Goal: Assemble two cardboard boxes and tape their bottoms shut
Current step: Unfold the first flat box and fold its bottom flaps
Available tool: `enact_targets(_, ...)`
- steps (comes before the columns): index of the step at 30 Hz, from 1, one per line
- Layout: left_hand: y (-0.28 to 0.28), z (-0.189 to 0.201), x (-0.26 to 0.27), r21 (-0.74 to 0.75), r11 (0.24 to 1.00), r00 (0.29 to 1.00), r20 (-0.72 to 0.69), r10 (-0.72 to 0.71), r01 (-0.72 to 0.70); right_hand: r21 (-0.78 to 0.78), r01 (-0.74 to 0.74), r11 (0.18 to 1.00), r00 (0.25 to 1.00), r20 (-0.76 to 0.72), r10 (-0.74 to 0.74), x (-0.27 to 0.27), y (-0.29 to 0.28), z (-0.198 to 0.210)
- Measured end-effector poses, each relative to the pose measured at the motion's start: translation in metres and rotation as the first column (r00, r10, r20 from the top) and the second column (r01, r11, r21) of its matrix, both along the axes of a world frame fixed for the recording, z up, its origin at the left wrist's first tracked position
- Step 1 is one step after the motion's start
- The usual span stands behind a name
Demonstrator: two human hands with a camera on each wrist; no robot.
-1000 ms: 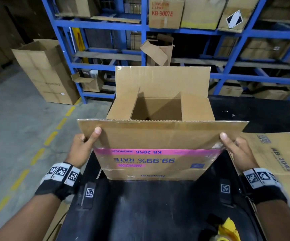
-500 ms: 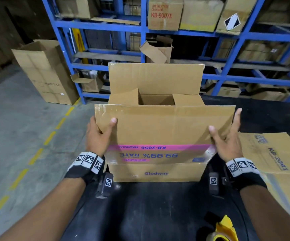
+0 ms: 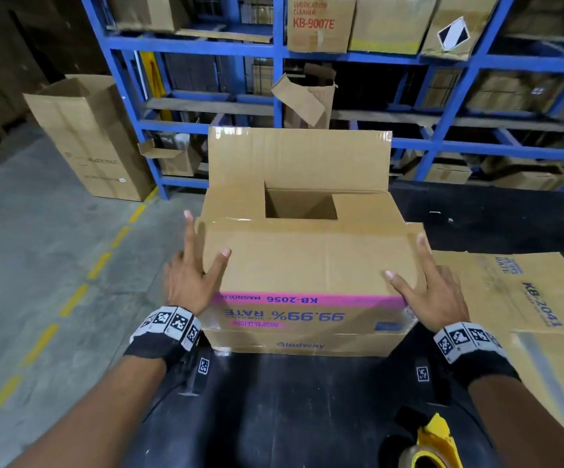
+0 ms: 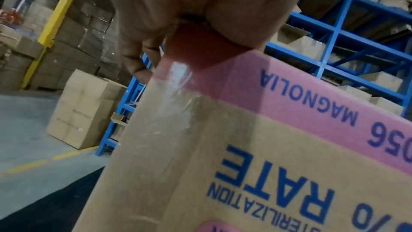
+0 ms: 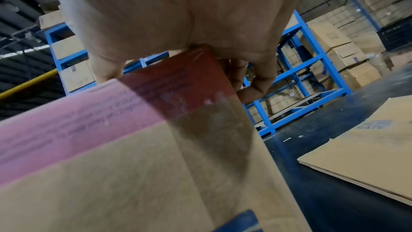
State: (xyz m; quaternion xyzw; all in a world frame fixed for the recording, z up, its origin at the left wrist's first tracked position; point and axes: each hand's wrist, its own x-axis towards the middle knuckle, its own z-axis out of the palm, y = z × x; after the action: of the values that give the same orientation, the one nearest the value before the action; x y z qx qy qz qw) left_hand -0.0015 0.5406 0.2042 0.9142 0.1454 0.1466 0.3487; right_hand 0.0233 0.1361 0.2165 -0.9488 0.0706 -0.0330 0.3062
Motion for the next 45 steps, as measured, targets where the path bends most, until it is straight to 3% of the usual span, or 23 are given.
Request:
enact_targets(2,0.002,0.0,0.003,0.01,1.0,0.995,-0.104,-0.013,0.014,-0.003,-0.008,1.0,1.0,-0.025,0.008,0.004,0.0,-0.001)
enact_targets(6,0.005,0.008,0.001,-0.071,0.995,0.982,-0.171,-0.085,0.074,0.026,-0.011,1.0,0.997,-0.073,0.013,0.01,0.0,0.006)
enact_targets(14,0.014,0.017,0.0,0.054,0.995,0.977,-0.203,-0.066,0.079,-0.116,-0.08,0.99,0.988,-0.14,0.063,0.02,0.005,0.02)
enact_targets(19,0.023,0.014,-0.036,0.165,0.981,0.955,-0.294,-0.044,0.097,-0.167,-0.089,0.982,0.979,-0.198,0.055,-0.012,0.007,0.007)
enact_targets(25,0.034,0.014,-0.034,0.113,0.98,0.921,-0.375,-0.108,0.161,-0.113,-0.102,0.988,0.97,-0.23,0.074,-0.017,0.005,0.001)
enact_targets(31,0.031,0.012,-0.031,0.248,0.953,0.919,-0.388,-0.068,0.175,-0.107,-0.172,0.979,0.964,-0.224,0.144,-0.019,0.008,-0.01)
enact_targets(33,0.032,0.011,-0.032,0.252,0.952,0.926,-0.371,-0.067,0.17,-0.055,-0.216,0.975,0.951,-0.239,0.197,-0.005,0.0,-0.003)
enact_targets(36,0.034,0.01,-0.031,0.218,0.96,0.925,-0.371,-0.086,0.177,-0.019,-0.239,0.971,0.961,-0.145,0.234,0.041,-0.016,0.023)
enact_targets(42,0.032,0.01,-0.028,0.171,0.972,0.932,-0.35,-0.091,0.159,-0.229,-0.249,0.941,0.957,0.094,0.276,0.178,-0.018,0.087)
enact_targets(45,0.03,0.01,-0.029,0.166,0.974,0.931,-0.356,-0.084,0.152,-0.338,-0.294,0.894,0.945,0.041,0.325,0.226,0.0,0.098)
